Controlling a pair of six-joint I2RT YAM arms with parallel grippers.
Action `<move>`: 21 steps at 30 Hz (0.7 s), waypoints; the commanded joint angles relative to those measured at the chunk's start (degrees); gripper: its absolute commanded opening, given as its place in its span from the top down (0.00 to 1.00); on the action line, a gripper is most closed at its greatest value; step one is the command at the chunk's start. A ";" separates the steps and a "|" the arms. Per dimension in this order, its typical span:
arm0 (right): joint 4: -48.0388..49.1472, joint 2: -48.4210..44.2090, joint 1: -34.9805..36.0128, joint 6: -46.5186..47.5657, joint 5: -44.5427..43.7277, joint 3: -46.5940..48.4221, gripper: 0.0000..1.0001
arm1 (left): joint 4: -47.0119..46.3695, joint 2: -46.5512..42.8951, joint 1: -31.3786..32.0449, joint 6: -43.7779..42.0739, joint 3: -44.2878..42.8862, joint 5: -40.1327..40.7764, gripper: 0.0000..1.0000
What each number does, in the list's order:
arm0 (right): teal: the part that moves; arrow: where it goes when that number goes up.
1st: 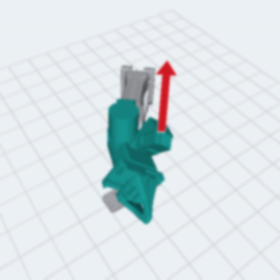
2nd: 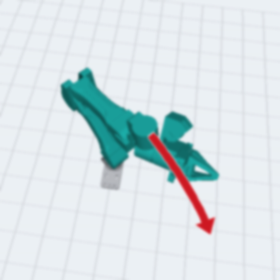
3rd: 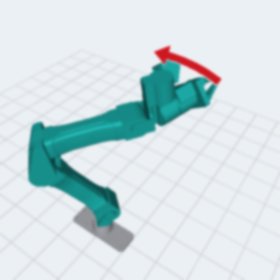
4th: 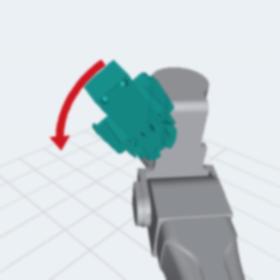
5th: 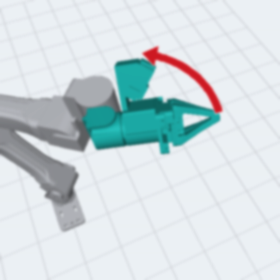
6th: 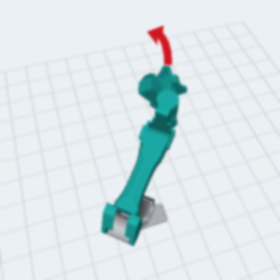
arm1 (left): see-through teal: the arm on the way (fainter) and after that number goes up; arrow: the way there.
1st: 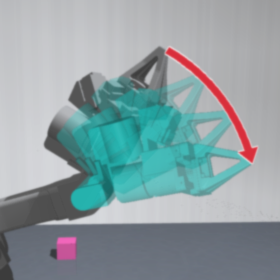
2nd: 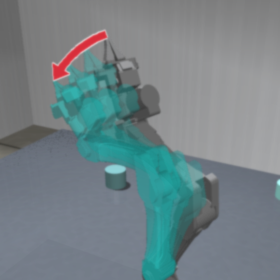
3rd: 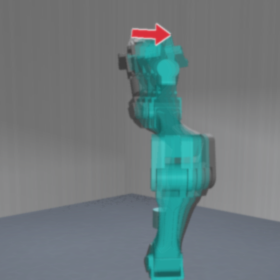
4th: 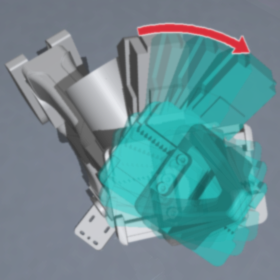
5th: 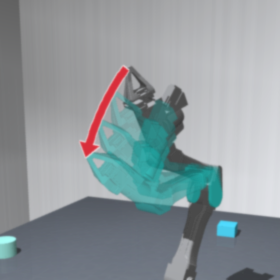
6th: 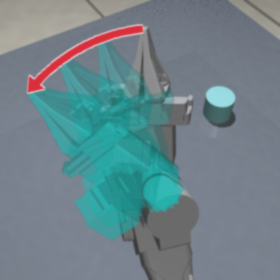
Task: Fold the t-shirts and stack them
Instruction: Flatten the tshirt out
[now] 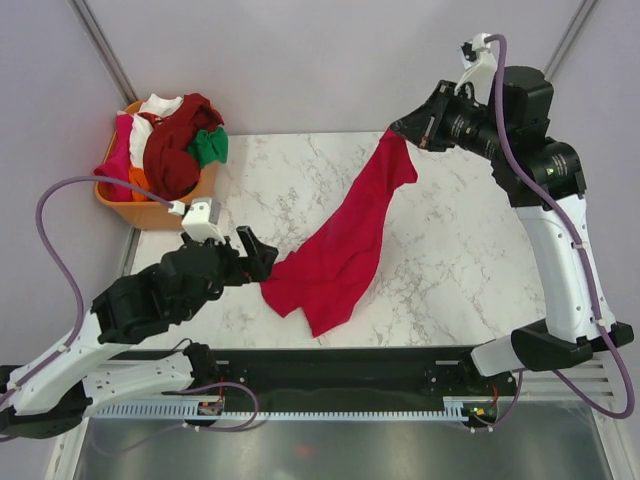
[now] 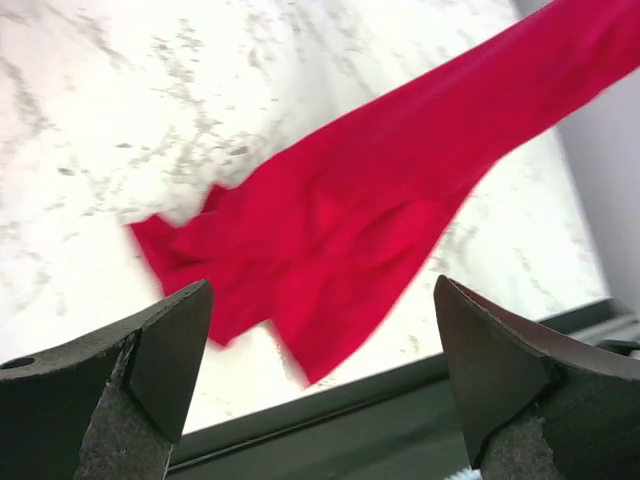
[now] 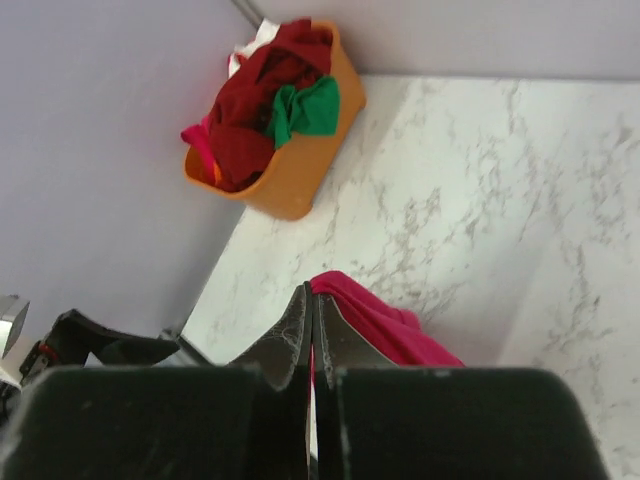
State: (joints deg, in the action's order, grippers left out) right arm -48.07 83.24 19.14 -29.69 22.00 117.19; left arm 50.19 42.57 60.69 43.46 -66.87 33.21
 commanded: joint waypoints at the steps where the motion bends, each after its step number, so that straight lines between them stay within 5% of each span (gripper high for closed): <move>1: -0.52 1.74 -0.24 3.59 -9.84 1.57 1.00 | 5.97 4.79 -0.22 -4.88 -0.37 8.19 0.01; 3: 0.34 3.94 -2.25 3.68 -18.61 -6.74 1.00 | 5.88 7.95 -0.22 -4.27 0.42 6.79 0.00; 6: 4.03 10.95 -6.20 4.55 -18.32 -13.72 0.90 | 5.18 11.91 -0.22 -2.34 1.74 4.23 0.00; 7: 3.95 16.89 -6.91 5.08 -17.09 -13.39 0.58 | 4.65 12.71 -0.22 -2.16 2.18 3.71 0.00; 9: 1.43 21.85 -7.36 6.75 -17.60 -9.46 0.36 | 3.25 14.64 -0.22 -2.50 2.71 2.83 0.00; 11: 0.61 22.76 -7.45 8.24 -20.50 -8.90 0.02 | 0.70 17.98 -0.22 -4.08 1.67 2.12 0.00; 17: 1.06 14.87 -7.80 9.48 -33.40 -14.61 0.02 | -2.91 30.87 -0.22 -9.09 -4.31 2.20 0.00; 21: 3.76 6.69 -7.54 7.55 -30.29 -27.92 0.02 | -5.97 36.00 -5.73 -5.50 -2.83 -3.91 0.00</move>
State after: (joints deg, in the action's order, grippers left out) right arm -46.94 99.88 11.40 -21.74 -6.68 95.88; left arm 48.14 76.16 59.09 37.80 -69.47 33.28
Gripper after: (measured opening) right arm 0.979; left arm 0.995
